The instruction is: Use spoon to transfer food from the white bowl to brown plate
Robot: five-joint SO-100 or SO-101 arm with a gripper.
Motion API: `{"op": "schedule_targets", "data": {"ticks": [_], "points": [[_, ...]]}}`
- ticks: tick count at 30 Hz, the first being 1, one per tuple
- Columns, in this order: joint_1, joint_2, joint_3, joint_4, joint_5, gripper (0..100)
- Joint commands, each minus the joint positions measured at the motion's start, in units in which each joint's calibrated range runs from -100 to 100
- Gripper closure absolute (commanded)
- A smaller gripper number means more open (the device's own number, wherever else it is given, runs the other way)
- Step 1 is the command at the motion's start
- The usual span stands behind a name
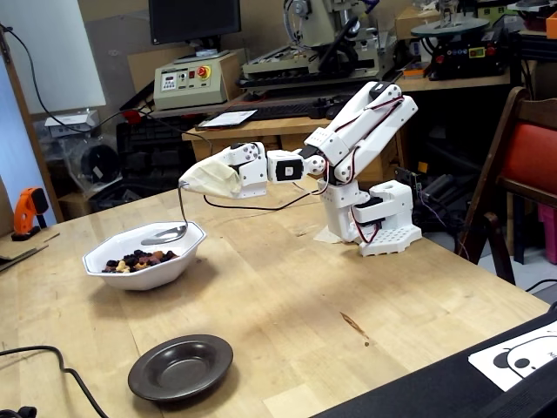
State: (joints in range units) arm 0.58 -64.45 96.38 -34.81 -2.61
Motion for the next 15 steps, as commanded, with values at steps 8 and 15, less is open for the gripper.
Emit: {"op": "schedule_targets", "data": {"ticks": [8, 15], "points": [[0.01, -0.46, 0.26, -0.69, -0.10, 98], [0.01, -0.46, -0.54, -0.29, -0.10, 98]]}}
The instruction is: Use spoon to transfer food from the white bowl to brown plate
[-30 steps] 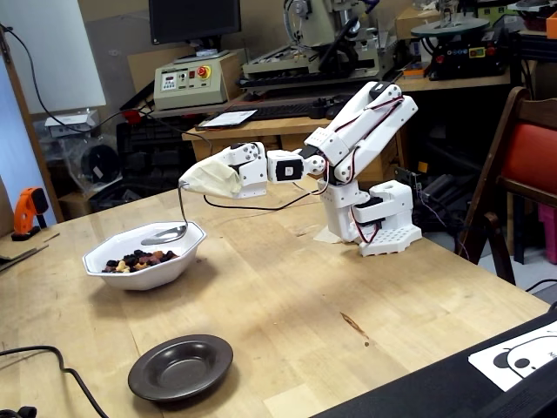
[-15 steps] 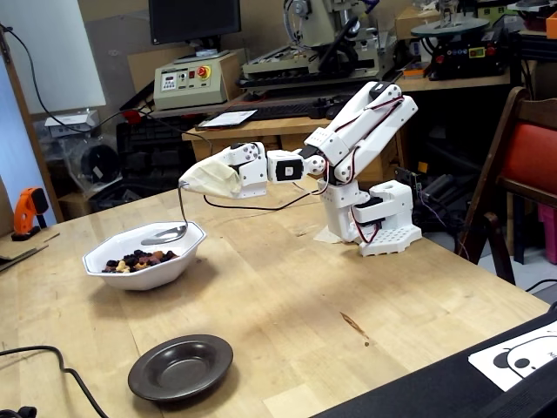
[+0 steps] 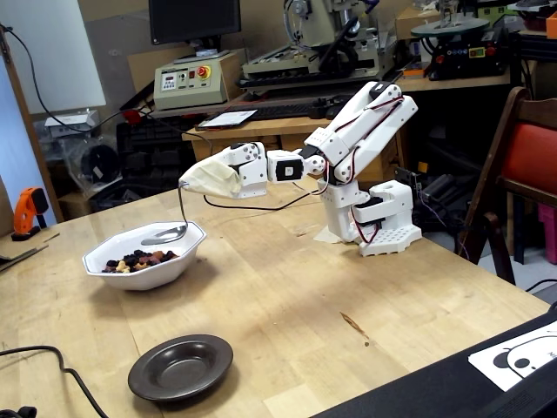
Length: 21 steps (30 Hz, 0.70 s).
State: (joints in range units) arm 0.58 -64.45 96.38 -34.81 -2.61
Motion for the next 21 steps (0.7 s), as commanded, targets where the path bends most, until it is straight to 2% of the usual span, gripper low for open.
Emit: {"op": "schedule_targets", "data": {"ticks": [1, 15, 21], "points": [[0.01, -0.46, -0.63, 0.18, -0.10, 98], [0.01, -0.46, -22.66, 21.84, -0.10, 98], [0.01, -0.38, -28.86, 28.01, -0.10, 98]]}}
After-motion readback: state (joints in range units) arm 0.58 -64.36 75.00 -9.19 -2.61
